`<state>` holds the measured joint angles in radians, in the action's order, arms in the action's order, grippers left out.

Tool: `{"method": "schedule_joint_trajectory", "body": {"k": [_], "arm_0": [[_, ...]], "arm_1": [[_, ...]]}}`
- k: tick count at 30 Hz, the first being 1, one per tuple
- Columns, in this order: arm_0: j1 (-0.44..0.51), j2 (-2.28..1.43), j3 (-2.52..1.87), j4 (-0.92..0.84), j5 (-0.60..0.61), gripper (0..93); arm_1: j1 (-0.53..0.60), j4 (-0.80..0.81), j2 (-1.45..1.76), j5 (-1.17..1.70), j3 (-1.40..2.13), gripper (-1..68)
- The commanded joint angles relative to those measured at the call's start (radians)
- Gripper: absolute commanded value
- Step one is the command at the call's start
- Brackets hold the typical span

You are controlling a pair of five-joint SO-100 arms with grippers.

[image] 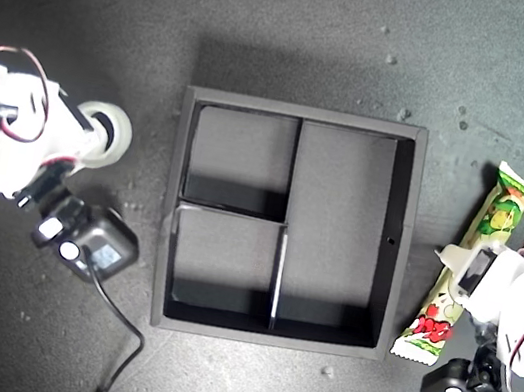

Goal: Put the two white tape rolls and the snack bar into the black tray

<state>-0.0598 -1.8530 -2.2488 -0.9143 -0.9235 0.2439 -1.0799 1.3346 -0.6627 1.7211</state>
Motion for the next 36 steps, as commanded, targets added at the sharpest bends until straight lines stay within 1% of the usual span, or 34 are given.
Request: {"method": "schedule_joint_trajectory", "body": {"k": [1,5,9,12,15,17,20,22,27,30,36], "arm_0": [[-0.014,-0.135,0.063,-0.109,0.023,0.0],[-0.023,-0.241,0.229,-0.318,0.075,0.0],[-0.023,-0.201,0.537,-0.52,0.141,0.0],[-0.009,-0.083,0.802,-0.618,0.187,0.0],[-0.012,0.035,1.006,-0.676,0.235,0.0],[-0.023,0.098,1.089,-0.69,0.25,0.0],[-0.021,0.21,1.197,-0.71,0.25,0.0],[-0.006,0.316,1.296,-0.744,0.238,0.0],[0.044,0.597,1.542,-0.819,0.21,0.0],[0.061,0.787,1.764,-0.913,0.19,0.0],[0.057,0.864,1.813,-0.916,0.163,0.0]], "arm_1": [[0.017,-0.087,0.0,0.054,-0.067,6.2],[0.031,-0.284,0.011,0.086,-0.201,5.9],[0.034,-0.483,0.0,0.152,-0.434,6.0],[0.021,-0.535,-0.003,0.222,-0.609,5.3],[0.008,-0.532,-0.031,0.299,-0.795,4.4],[0.003,-0.525,-0.114,0.356,-0.976,4.4],[-0.012,-0.512,-0.296,0.416,-1.25,5.2],[-0.026,-0.492,-0.394,0.428,-1.364,5.5],[-0.035,-0.388,-0.425,0.422,-1.31,5.4],[-0.035,-0.385,-0.425,0.411,-1.302,5.2],[-0.032,-0.405,-0.425,0.4,-1.298,5.0]]}}
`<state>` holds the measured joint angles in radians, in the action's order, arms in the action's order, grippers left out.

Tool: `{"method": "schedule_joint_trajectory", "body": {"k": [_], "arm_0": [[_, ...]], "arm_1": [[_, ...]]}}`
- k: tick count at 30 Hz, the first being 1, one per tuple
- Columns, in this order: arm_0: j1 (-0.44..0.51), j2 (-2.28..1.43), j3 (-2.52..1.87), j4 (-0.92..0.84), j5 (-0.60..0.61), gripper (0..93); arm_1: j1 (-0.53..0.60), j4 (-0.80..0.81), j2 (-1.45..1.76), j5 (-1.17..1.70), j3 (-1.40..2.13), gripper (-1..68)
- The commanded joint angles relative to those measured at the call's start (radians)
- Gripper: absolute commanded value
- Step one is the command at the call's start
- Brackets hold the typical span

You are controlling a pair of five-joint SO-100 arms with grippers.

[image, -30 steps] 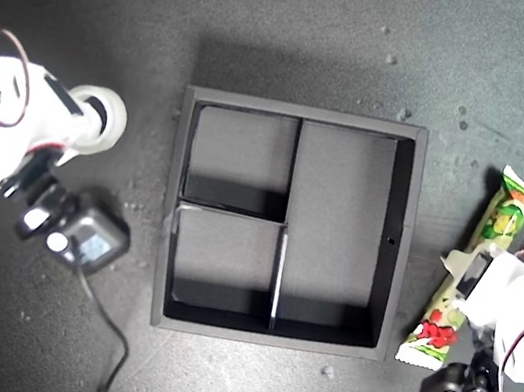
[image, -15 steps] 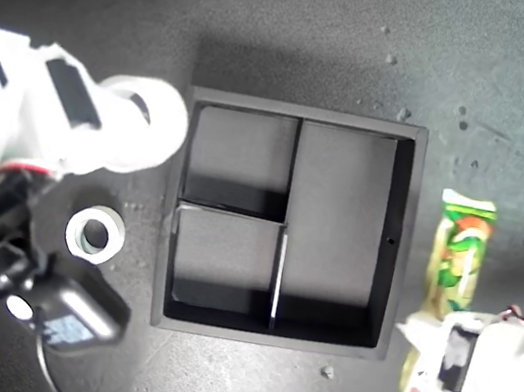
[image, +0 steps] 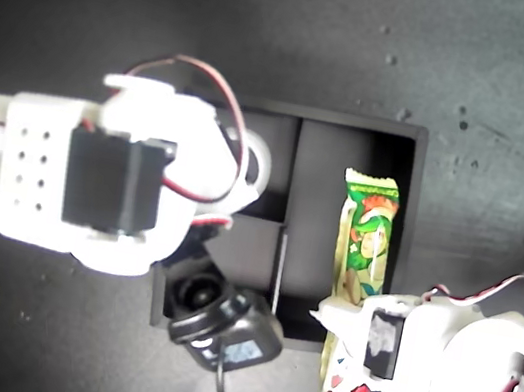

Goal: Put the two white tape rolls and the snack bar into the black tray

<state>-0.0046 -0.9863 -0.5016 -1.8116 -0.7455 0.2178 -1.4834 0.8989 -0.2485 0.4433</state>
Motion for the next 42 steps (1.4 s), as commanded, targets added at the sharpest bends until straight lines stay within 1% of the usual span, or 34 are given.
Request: {"method": "schedule_joint_trajectory", "body": {"k": [1,9,11,12,13,14,15,16,19,23,26,27,29,30,32,33,34,35,36,39,40,42], "arm_0": [[0.002,0.0,0.071,-0.018,-0.015,0.0],[0.005,0.0,0.06,-0.02,-0.021,0.0],[0.005,0.003,0.06,-0.02,-0.023,0.7],[0.006,0.003,0.058,-0.02,-0.025,4.7],[0.011,0.003,0.055,-0.021,-0.021,8.6],[0.015,0.0,0.051,-0.021,-0.018,11.6],[0.02,-0.008,0.041,-0.021,-0.017,13.5],[0.023,-0.018,0.028,-0.021,-0.018,14.4],[0.025,-0.044,-0.011,-0.021,-0.018,16.3],[0.02,-0.066,-0.034,-0.021,-0.017,16.7],[0.02,-0.124,-0.08,-0.023,-0.014,16.7],[0.017,-0.181,-0.13,-0.023,-0.012,16.5],[0.017,-0.344,-0.262,-0.023,-0.018,16.3],[0.023,-0.443,-0.341,-0.023,-0.031,16.2],[0.049,-0.655,-0.512,-0.023,-0.091,15.7],[0.077,-0.747,-0.595,-0.023,-0.132,15.4],[0.115,-0.83,-0.675,-0.02,-0.176,15.2],[0.163,-0.897,-0.75,-0.006,-0.222,15.0],[0.212,-0.957,-0.834,0.031,-0.27,14.8],[0.345,-1.075,-1.12,0.235,-0.396,14.8],[0.376,-1.092,-1.21,0.305,-0.43,14.8],[0.416,-1.118,-1.374,0.448,-0.488,15.0]], "arm_1": [[-0.005,-0.002,0.011,-0.014,-0.017,5.0],[-0.003,0.0,0.011,-0.015,-0.002,5.0],[-0.003,0.0,0.011,-0.015,0.005,5.9],[-0.003,0.0,0.011,-0.015,0.011,7.7],[-0.002,-0.003,0.011,-0.015,0.015,12.5],[-0.002,-0.011,0.011,-0.015,0.02,19.0],[-0.002,-0.02,0.011,-0.015,0.023,23.0],[-0.002,-0.032,0.011,-0.02,0.025,25.1],[-0.003,-0.058,0.011,-0.025,0.025,28.3],[-0.006,-0.067,0.011,-0.023,0.02,28.3],[-0.009,-0.104,0.011,-0.021,-0.006,26.9],[-0.012,-0.143,0.011,-0.021,-0.048,25.5],[-0.012,-0.276,0.011,-0.017,-0.236,22.9],[-0.011,-0.321,0.035,-0.014,-0.307,20.0],[-0.015,-0.319,0.232,-0.074,-0.218,15.0],[-0.032,-0.319,0.325,-0.138,-0.17,12.4],[-0.061,-0.319,0.425,-0.238,-0.101,7.9],[-0.103,-0.319,0.537,-0.36,0.003,1.5],[-0.14,-0.318,0.652,-0.468,0.135,-0.1],[-0.236,-0.313,0.992,-0.68,0.554,-0.5],[-0.262,-0.281,1.112,-0.724,0.706,-0.5],[-0.293,-0.167,1.362,-0.793,1.017,-0.6]]}}
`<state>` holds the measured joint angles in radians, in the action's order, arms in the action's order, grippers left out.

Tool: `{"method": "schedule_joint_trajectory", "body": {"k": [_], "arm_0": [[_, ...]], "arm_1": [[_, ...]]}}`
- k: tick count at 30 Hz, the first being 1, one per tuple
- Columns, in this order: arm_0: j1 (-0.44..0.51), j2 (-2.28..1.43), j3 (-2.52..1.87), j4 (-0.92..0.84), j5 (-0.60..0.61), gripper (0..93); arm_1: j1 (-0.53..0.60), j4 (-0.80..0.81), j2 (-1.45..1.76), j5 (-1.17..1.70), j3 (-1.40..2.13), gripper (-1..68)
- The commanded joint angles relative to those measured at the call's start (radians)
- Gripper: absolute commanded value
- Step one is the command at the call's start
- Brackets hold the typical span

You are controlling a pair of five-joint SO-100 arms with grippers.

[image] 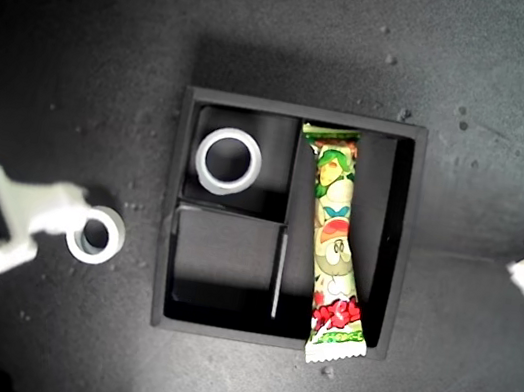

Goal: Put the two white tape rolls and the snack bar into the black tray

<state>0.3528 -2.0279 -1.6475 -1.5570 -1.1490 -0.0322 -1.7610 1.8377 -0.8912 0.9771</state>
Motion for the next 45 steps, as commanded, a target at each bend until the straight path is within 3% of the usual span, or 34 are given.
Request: {"method": "schedule_joint_trajectory", "body": {"k": [1,6,13,24,45], "arm_0": [[0.071,-0.087,-0.296,0.262,-0.104,15.1],[0.084,-0.124,-0.468,0.465,-0.133,15.3],[0.114,-0.104,-0.534,0.555,-0.173,15.5],[0.15,-0.075,-0.598,0.655,-0.209,15.6],[0.112,-0.003,-0.652,0.742,-0.204,16.3]], "arm_1": [[-0.048,0.164,0.528,-0.175,0.62,-0.6],[-0.009,0.314,0.801,-0.311,1.04,-0.6],[0.043,0.469,0.862,-0.408,1.301,-0.6],[0.049,0.479,1.009,-0.468,1.445,-0.6],[0.104,0.509,1.042,-0.479,1.52,-0.6]]}}
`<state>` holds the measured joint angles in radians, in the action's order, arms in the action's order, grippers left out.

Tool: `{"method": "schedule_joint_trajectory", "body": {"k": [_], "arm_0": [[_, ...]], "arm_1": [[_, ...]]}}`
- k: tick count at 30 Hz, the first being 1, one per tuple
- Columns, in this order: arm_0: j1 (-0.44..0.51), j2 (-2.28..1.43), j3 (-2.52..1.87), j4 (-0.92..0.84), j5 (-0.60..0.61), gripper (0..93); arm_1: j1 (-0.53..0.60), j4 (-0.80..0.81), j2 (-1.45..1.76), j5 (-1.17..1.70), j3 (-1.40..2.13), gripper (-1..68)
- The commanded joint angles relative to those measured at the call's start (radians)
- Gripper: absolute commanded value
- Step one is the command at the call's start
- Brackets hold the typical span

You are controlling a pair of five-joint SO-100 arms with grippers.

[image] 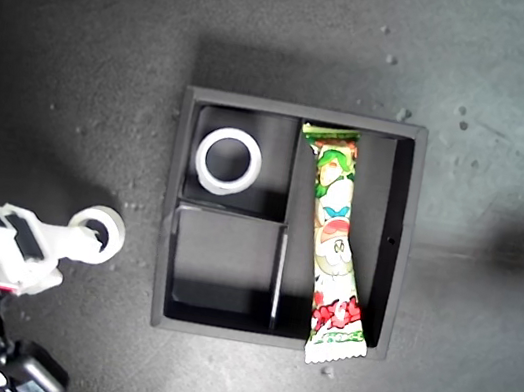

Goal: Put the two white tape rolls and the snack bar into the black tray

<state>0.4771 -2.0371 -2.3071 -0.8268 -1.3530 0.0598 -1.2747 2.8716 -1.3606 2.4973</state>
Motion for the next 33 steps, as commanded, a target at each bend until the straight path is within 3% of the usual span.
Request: {"method": "schedule_joint_trajectory", "body": {"k": [1,13,18,20,22,26,33], "arm_0": [[-0.014,0.014,0.011,0.014,0.002,16.3],[-0.04,0.16,0.046,0.06,0.012,16.2],[-0.064,0.232,0.066,0.06,-0.028,1.0],[-0.074,0.232,0.081,0.038,-0.034,0.0],[-0.075,0.209,0.152,-0.064,-0.023,0.0],[-0.091,0.207,0.474,-0.449,0.048,0.0],[-0.155,0.589,1.387,-0.959,0.262,0.0]], "arm_1": [[0.014,0.029,0.008,-0.011,0.005,-0.6],[0.037,0.078,0.009,-0.029,0.074,-0.5],[0.025,0.097,0.021,-0.049,0.135,-0.5],[0.009,0.103,0.067,-0.064,0.198,-0.4],[-0.005,0.081,0.193,-0.075,0.276,-0.4],[-0.023,-0.035,0.479,-0.081,0.387,-0.4],[-0.038,0.112,0.48,-0.066,0.595,-0.3]]}}
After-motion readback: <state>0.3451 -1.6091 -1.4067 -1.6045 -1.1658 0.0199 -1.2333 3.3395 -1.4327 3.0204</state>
